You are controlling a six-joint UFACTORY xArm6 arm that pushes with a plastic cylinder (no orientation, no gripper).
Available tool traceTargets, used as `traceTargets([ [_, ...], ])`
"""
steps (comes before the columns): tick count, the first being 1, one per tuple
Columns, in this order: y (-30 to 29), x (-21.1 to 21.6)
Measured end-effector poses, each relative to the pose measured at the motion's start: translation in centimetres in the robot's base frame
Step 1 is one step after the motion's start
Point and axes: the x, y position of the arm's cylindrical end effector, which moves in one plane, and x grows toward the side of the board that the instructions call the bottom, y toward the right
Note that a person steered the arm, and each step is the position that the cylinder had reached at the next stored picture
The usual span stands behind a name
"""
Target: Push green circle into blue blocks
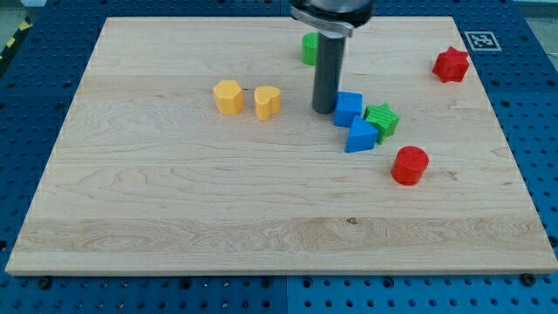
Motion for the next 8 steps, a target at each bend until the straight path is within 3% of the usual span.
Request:
traceTargets([
  [3, 4.2, -3.2],
  [6, 4.3, -11.7],
  [8, -5.4, -13.0],
])
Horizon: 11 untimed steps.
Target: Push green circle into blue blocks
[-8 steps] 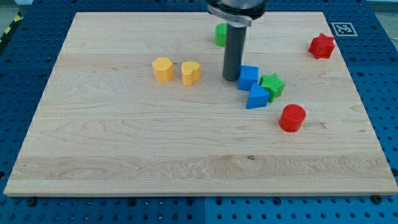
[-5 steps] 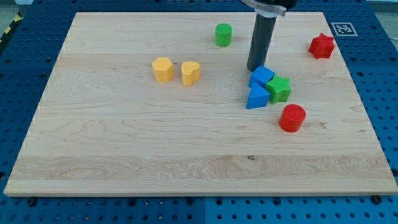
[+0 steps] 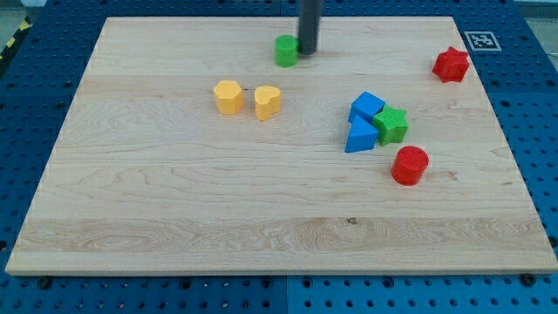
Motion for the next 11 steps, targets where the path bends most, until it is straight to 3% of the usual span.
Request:
traceTargets([
  [2, -7.9, -4.5],
  [3, -7.2, -1.7],
  [5, 2.8, 2.3],
  [6, 3.2, 3.0],
  [7, 2.1, 0.3],
  [9, -4.5, 0.7],
  [11, 1.1, 4.1],
])
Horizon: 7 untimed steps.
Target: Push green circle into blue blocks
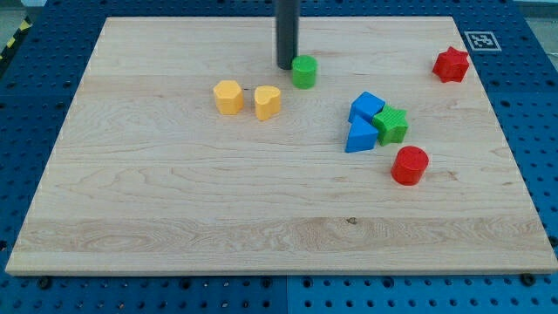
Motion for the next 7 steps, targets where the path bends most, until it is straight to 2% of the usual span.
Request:
traceTargets([
  [1, 2.5, 2.6],
  [2, 2.5, 6.7],
  [3, 5.1, 8.7],
  [4, 5.2, 5.4],
  [5, 7.8, 5.8],
  [6, 16.5, 10.4],
  [7, 22.4, 10.4],
])
